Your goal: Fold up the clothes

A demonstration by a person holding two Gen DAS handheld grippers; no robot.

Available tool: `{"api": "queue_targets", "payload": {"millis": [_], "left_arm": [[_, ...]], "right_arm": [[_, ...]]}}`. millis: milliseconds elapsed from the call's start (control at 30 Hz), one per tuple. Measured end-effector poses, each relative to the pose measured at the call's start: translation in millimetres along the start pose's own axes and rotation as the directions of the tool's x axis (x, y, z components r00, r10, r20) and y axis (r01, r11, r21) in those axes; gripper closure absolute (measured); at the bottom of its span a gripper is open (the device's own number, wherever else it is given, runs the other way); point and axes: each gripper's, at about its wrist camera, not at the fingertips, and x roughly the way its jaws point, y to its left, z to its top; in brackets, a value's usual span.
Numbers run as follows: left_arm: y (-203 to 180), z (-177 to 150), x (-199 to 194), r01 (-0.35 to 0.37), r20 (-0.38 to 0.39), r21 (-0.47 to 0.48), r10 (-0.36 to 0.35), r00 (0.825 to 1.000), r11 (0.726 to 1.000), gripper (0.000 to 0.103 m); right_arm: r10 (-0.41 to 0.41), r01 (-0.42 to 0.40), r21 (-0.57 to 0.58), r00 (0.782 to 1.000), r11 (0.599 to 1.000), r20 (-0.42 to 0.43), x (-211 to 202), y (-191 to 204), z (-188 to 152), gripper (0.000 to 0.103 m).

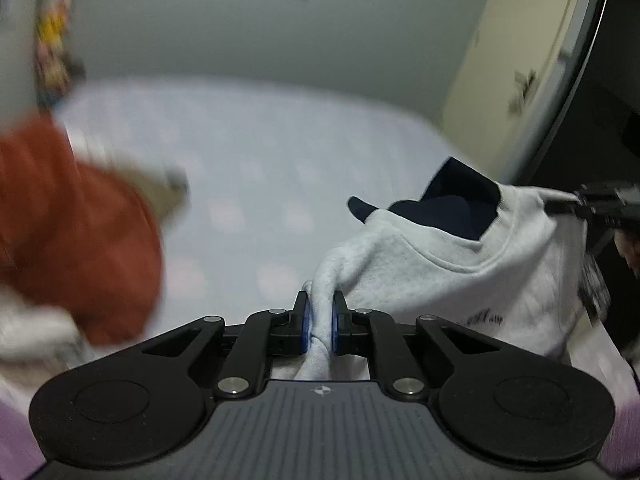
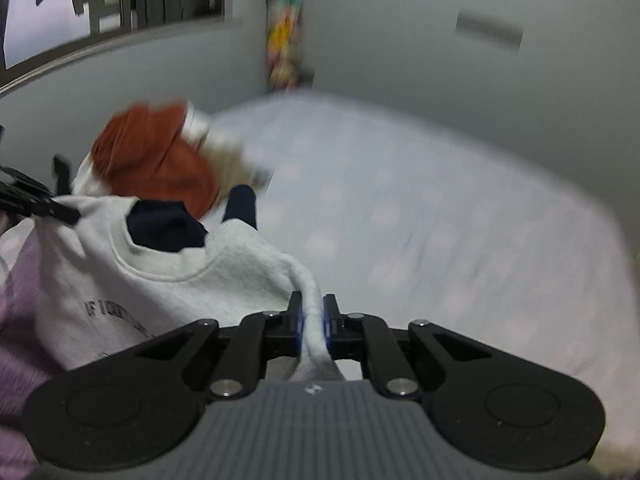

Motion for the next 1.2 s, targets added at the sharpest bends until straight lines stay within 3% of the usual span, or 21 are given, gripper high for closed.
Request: {"api": "queue_targets", "payload": {"millis": [67,167,300,467,600,633,667,700,733,767,800,867,933,967,1000,1067,1100,1133,1200], "left_arm": [[-12,28,-24,-0.046,0.106,0.041,0.042,0.994,0.998,0.095],[-37,64,-59,-0.124,0.264,0.094,0.095,0.96,0.988,0.095],[-71,97,-106,-0.17,0.433,0.141,0.094,0.897,0.975,0.095],[-115,109,-155,-0.187,0.592,0.184,0.043,0.805,0.965,0.095],[-139,115,-178,-0.202,0.678,0.201,0.013,0.735,0.959,0.095],[-145,117,-182,-0.206,0.695,0.205,0.006,0.719,0.957,0.095],[-150,119,-186,-0.21,0.708,0.21,-0.001,0.706,0.955,0.095],[-153,122,-190,-0.206,0.714,0.216,-0.01,0.7,0.954,0.095],[-155,124,-192,-0.194,0.712,0.221,-0.022,0.701,0.956,0.095],[-157,127,-191,-0.185,0.707,0.224,-0.029,0.707,0.957,0.095],[-160,131,-183,-0.192,0.687,0.235,-0.023,0.726,0.953,0.095],[-165,134,-159,-0.223,0.617,0.279,0.004,0.787,0.934,0.095],[-159,128,-126,-0.214,0.515,0.289,0.037,0.857,0.933,0.095],[-154,119,-106,-0.224,0.469,0.292,0.065,0.881,0.93,0.095],[-148,108,-87,-0.237,0.425,0.287,0.098,0.9,0.928,0.095],[-130,85,-54,-0.253,0.346,0.259,0.156,0.925,0.932,0.095],[-120,74,-40,-0.257,0.315,0.233,0.177,0.932,0.938,0.095],[-110,64,-31,-0.263,0.291,0.21,0.197,0.936,0.942,0.095],[-86,48,-22,-0.276,0.264,0.157,0.229,0.937,0.948,0.095]], "right_arm": [[-0.081,0.086,-0.046,0.991,0.995,0.107,-20,6,25,0.093],[-0.186,0.213,-0.08,0.947,0.974,0.261,-54,14,57,0.094],[-0.292,0.341,-0.038,0.852,0.939,0.435,-102,22,85,0.099],[-0.355,0.426,0.026,0.717,0.905,0.601,-163,31,90,0.099],[-0.372,0.454,0.055,0.648,0.889,0.665,-201,34,88,0.101],[-0.39,0.479,0.069,0.613,0.875,0.687,-210,35,87,0.103],[-0.426,0.522,0.1,0.553,0.847,0.716,-221,37,85,0.103],[-0.442,0.55,0.123,0.497,0.826,0.747,-233,37,85,0.103],[-0.448,0.562,0.139,0.462,0.816,0.765,-242,37,85,0.103],[-0.426,0.524,0.123,0.508,0.843,0.749,-237,31,86,0.103],[-0.401,0.485,0.109,0.552,0.868,0.731,-232,26,88,0.103],[-0.344,0.401,0.085,0.635,0.912,0.692,-222,15,91,0.103],[-0.279,0.312,0.067,0.709,0.948,0.648,-213,5,94,0.103],[-0.242,0.263,0.058,0.749,0.963,0.617,-203,0,94,0.103],[-0.195,0.204,0.046,0.806,0.978,0.56,-175,-2,86,0.103],[-0.109,0.105,0.033,0.893,0.994,0.438,-114,0,63,0.103],[-0.069,0.059,0.037,0.925,0.998,0.375,-85,1,50,0.103],[-0.024,0.006,0.057,0.949,0.998,0.315,-57,0,36,0.103],[0.083,-0.108,0.108,0.974,0.988,0.212,-8,1,9,0.102]]}}
